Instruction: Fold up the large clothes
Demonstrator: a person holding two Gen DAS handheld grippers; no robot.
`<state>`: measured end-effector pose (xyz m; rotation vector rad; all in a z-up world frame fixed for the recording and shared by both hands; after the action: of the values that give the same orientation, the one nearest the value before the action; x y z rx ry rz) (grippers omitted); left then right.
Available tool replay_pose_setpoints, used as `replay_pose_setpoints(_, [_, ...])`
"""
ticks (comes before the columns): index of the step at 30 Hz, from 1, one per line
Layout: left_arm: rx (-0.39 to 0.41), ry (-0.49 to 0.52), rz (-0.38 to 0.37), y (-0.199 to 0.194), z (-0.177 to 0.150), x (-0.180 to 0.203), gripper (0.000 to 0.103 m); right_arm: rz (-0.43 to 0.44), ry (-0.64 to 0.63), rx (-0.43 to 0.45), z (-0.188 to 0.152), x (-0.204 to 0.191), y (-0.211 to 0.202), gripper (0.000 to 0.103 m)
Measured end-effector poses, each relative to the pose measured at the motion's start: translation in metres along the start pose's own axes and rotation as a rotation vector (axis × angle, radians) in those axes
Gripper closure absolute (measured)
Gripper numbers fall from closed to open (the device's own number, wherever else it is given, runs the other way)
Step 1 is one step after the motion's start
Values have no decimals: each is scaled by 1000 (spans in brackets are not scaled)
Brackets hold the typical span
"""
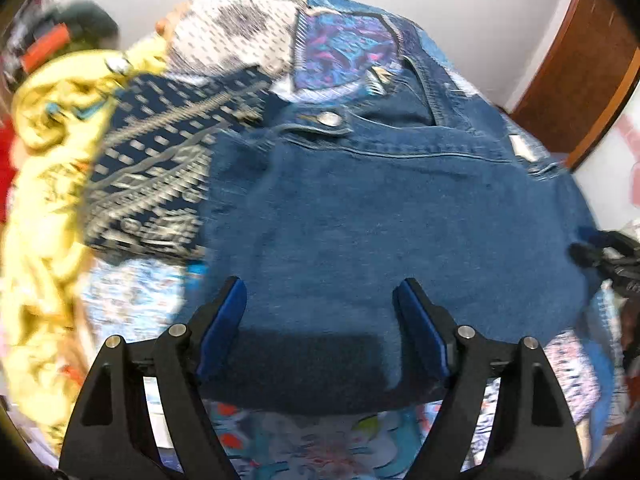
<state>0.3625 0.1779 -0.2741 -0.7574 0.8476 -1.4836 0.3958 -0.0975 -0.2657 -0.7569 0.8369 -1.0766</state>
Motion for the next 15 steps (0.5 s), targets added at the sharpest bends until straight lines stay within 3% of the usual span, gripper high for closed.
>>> replay_pose_setpoints(2, [0,16,96,-5,-4,-9,23,-18,25,6,-6,19,-6,21])
replay_pose_setpoints(4, [-20,-7,139,-4,-11,-27,21,-24,50,15,-9,34,-12,21])
replay_pose_setpoints(6, [-27,-75,128,-2,-21,-48,14,-35,84,27,-13,49,-20,21])
replay_pose_setpoints(11, [-8,-261,51,-9,-42,-81,14,-55,177,63,-28,73,-32,21])
replay_pose_setpoints(15, [-5,-243,82,-18,-47,-77,14,-16,288,55,-42,95,-39,20])
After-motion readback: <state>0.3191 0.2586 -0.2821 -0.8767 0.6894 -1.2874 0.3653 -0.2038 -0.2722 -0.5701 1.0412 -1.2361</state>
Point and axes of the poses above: each gripper's, at about its wrist camera, not at the fingertips, and y roughly the way its jaws point, x to its right, z to its top, the point moved 4 cm from there along y, roughly the way its jaws point, and after that the axes turned 10 degrees about y, right-handed, at the moved point
